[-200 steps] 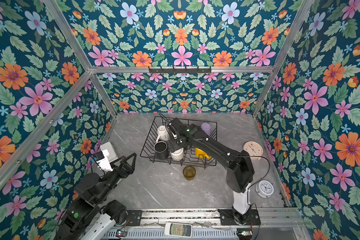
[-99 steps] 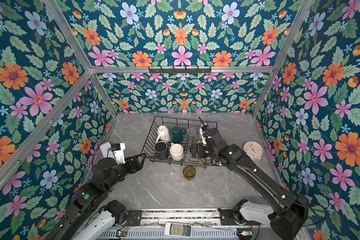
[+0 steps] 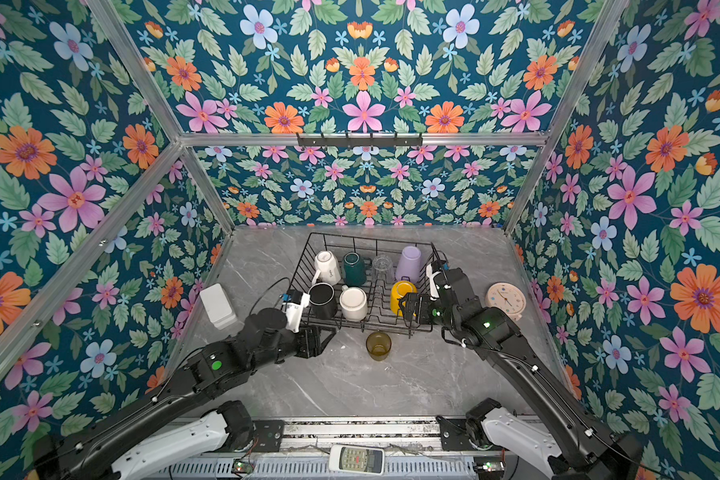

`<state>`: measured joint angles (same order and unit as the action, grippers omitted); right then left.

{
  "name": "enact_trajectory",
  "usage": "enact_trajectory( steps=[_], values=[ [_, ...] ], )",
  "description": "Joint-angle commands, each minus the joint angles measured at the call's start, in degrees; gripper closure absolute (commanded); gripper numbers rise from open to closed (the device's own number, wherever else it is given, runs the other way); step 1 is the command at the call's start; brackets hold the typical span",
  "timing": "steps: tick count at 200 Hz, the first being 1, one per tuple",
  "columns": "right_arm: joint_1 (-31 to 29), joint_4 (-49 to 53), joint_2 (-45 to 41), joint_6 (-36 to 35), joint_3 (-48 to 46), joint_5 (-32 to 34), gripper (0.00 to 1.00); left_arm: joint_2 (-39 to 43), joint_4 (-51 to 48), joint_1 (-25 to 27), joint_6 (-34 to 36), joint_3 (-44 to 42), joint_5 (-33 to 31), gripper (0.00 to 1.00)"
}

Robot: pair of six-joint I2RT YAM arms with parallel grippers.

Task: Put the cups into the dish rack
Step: 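Reach the left gripper down to the amber textured glass and close it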

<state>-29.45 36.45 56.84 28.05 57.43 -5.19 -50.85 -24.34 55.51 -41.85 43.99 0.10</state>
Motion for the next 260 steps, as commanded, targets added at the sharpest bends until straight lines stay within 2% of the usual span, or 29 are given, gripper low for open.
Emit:
enact_trajectory(
  steps=[1, 34, 77, 103, 186, 227, 260],
  values=[
    [-0.06, -0.32, 0.16, -0.30, 0.32, -0.35, 0.03, -4.35, -2.31, 4.20, -1.80, 1.77, -6.25, 0.35],
    [-0.03, 0.19, -0.36, -0.46, -0.12, -0.23, 0.03, -11.94, -3.34, 9.06, -2.74, 5.13, -8.90, 0.37],
    [0.03, 1.17, -1.85, -0.63, -0.83, 0.36, 0.03, -21.98, -2.91, 11.25, -2.58, 9.13, -8.43, 0.42],
    [-0.04, 1.67, -2.35, -0.94, -1.34, 0.71, 0.03, -26.40, -1.76, 11.31, -2.53, 10.54, -8.14, 0.44],
    [0.06, 2.66, -3.66, -1.71, -2.12, 1.50, 0.03, -36.49, -1.74, 10.21, -1.20, 15.73, -8.10, 0.43],
    [0.08, 3.10, -4.54, -2.17, -2.55, 2.27, 0.03, -39.26, -1.48, 8.64, -0.49, 16.57, -7.54, 0.43],
    [0.09, 3.19, -4.72, -2.39, -3.02, 2.64, 0.02, -41.88, -0.90, 8.24, 0.19, 17.09, -6.32, 0.47]
  ],
)
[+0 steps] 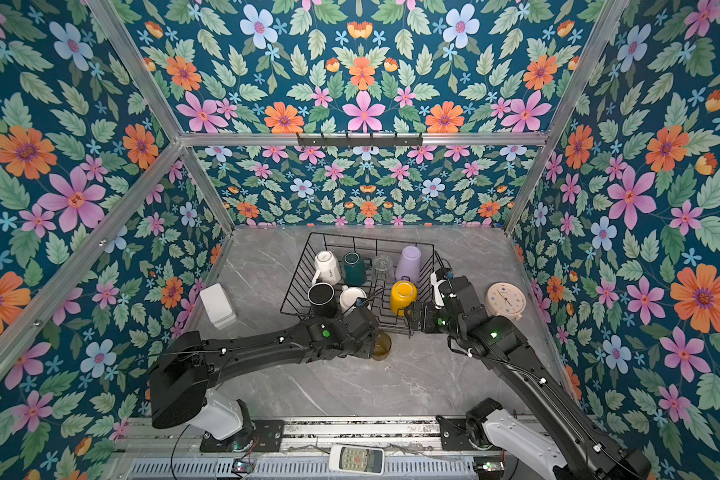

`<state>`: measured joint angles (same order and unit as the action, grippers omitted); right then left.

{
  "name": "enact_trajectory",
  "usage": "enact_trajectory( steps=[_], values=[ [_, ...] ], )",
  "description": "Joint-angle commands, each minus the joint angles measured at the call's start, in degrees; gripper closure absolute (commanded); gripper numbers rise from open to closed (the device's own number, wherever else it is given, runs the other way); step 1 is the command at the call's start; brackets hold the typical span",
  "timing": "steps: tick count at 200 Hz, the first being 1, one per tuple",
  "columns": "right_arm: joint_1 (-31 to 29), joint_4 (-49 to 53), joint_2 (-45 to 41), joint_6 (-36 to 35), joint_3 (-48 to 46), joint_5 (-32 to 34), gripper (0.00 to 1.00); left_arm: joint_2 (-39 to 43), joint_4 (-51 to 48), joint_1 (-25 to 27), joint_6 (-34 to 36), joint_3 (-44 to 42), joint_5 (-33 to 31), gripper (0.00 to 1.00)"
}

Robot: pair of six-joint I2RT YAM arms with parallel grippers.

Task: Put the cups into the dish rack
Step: 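Reach the left gripper down to the amber textured glass and close it, then lift the amber glass and carry it toward the right gripper while the right gripper approaches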

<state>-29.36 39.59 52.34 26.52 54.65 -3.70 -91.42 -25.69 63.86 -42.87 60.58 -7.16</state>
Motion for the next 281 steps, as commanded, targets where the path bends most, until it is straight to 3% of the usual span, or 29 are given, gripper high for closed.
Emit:
enact_trajectory(
  steps=[1, 41, 95, 159, 241, 281],
  values=[
    [0.01, 0.04, -0.22, -0.86, -0.29, 1.16, 0.02, -1.40, 0.46, -0.16, 1.26, 0.51, 0.97, 0.48],
    [0.05, 0.13, -0.13, -1.21, -0.16, 1.38, 0.02, -2.84, 1.23, -0.19, 0.87, -0.08, 2.09, 0.61],
    [0.09, -0.48, 0.66, -1.15, -0.13, 1.21, 0.02, -1.80, 1.19, -0.15, 0.89, -1.75, 2.41, 1.00],
    [0.05, -0.22, 0.23, -1.12, 0.44, 1.06, 0.02, 6.36, 1.44, -0.15, 0.12, -5.74, 2.06, 1.00],
    [0.10, -5.39, -1.46, 0.01, -0.76, -7.15, 0.02, 41.03, 15.99, -1.25, 1.59, -24.04, 1.66, 1.00],
    [0.02, -8.04, -1.10, 1.10, -0.72, -10.88, 0.02, 52.41, 19.32, -4.02, 2.16, -28.65, 2.73, 1.00]
  ],
)
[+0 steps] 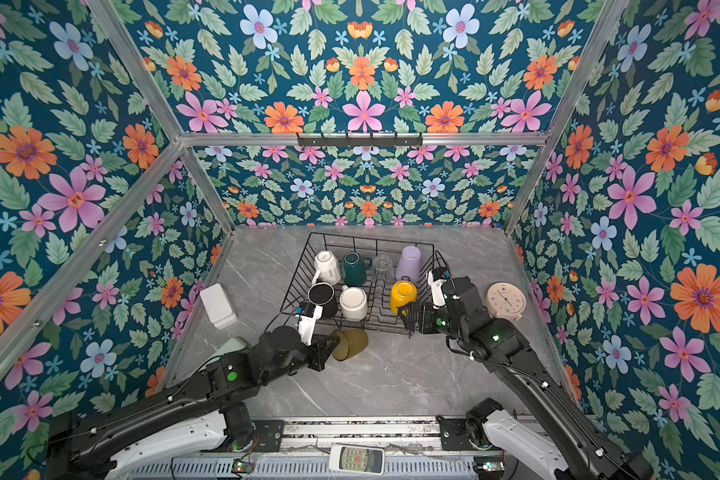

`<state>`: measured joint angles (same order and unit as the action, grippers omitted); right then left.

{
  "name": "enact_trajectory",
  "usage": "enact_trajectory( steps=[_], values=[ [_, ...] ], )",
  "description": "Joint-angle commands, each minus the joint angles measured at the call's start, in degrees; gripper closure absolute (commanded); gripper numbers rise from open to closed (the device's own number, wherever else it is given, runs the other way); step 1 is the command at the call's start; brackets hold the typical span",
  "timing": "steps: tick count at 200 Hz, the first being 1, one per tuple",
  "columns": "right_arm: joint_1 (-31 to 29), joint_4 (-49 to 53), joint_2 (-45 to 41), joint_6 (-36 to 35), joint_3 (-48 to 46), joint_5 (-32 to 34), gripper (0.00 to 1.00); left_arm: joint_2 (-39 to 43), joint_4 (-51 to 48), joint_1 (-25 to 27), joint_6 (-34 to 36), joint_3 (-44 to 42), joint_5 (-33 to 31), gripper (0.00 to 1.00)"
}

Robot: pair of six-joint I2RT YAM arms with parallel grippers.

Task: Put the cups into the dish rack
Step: 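Lift the amber glass and carry it toward the right gripper while the right gripper approaches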

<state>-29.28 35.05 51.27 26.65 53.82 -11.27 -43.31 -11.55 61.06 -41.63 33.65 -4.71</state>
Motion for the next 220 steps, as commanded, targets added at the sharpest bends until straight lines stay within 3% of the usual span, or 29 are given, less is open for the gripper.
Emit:
enact_trajectory(
  steps=[1, 40, 76, 128, 164, 220],
  values=[
    [-0.07, -3.54, -0.03, 0.96, 0.12, -3.41, 0.02, 4.52, 5.25, -1.30, 0.88, -1.87, 0.34, 1.00],
    [-0.04, -6.55, 0.06, 2.29, -0.34, -8.53, 0.02, 11.20, 9.24, -6.21, -0.50, -5.77, 4.73, 1.00],
    [-0.04, -13.51, 0.48, 4.40, -1.76, -18.55, 0.02, 11.89, 15.70, -11.71, -2.19, -8.18, 13.99, 1.00],
    [-0.04, -24.33, 2.67, 8.06, -3.14, -34.17, 0.02, 5.06, 31.67, -17.35, -5.90, -10.88, 29.06, 1.00],
    [-0.05, -27.12, 3.29, 9.40, -4.10, -37.26, 0.02, -0.40, 43.55, -19.90, -9.41, -11.76, 37.23, 1.00],
    [-0.40, -31.21, 4.08, 11.58, -5.57, -40.56, 0.03, -7.38, 53.79, -21.57, -13.32, -12.20, 42.61, 1.00]
  ],
)
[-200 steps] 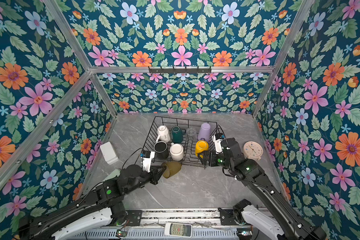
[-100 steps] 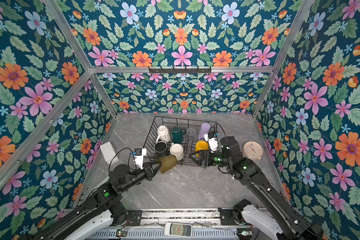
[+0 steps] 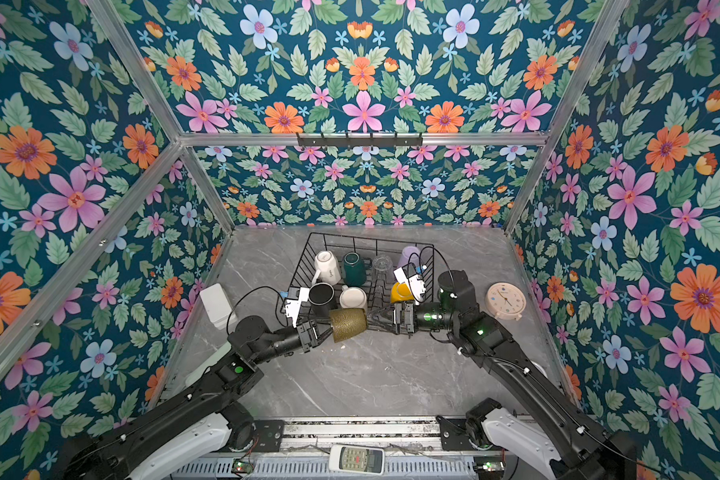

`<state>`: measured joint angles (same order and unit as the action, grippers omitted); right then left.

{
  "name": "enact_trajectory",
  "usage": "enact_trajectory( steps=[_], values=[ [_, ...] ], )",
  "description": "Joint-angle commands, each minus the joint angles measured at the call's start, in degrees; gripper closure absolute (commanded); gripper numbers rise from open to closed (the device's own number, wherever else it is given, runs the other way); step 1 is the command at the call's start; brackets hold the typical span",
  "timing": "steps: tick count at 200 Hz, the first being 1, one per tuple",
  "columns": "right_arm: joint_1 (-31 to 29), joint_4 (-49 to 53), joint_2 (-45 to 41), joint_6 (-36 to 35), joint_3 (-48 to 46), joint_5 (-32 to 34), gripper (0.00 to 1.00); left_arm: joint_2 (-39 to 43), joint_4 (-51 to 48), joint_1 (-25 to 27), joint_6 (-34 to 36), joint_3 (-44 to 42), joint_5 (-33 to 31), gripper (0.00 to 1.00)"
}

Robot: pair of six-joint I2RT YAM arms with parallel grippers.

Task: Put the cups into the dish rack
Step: 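Lift the amber glass and carry it toward the right gripper while the right gripper approaches, then close the right gripper on the amber glass's base while the left gripper holds it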

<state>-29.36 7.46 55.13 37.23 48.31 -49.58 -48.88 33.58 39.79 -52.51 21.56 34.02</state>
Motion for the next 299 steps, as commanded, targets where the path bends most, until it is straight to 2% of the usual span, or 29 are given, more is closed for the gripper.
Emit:
enact_trajectory(
  steps=[1, 45, 126, 176, 247, 299],
  values=[
    [-0.37, -3.66, 0.23, 1.00, -0.06, -2.26, 0.02, -1.91, 8.85, -0.32, -2.47, -0.11, 3.96, 1.00],
    [-2.93, -3.93, 2.74, 0.83, 0.46, -1.54, 0.03, -4.69, 13.64, -0.59, -4.12, 0.14, 5.85, 1.00],
    [-7.24, -9.06, 8.61, 2.59, 2.61, -1.57, 0.04, -5.70, 14.37, -0.68, -4.84, 0.50, 7.28, 1.00],
    [-8.31, -9.66, 10.04, 2.86, 3.01, -1.92, 0.08, -5.70, 14.49, -0.69, -4.88, 0.41, 7.38, 1.00],
    [-8.44, -9.57, 10.80, 3.15, 2.74, -2.51, 0.20, -6.21, 15.17, -0.68, -5.36, 0.50, 7.73, 1.00],
    [-8.49, -8.97, 10.90, 3.18, 2.64, -2.27, 0.43, -6.22, 15.11, -0.77, -5.58, 0.41, 7.64, 1.00]
  ],
)
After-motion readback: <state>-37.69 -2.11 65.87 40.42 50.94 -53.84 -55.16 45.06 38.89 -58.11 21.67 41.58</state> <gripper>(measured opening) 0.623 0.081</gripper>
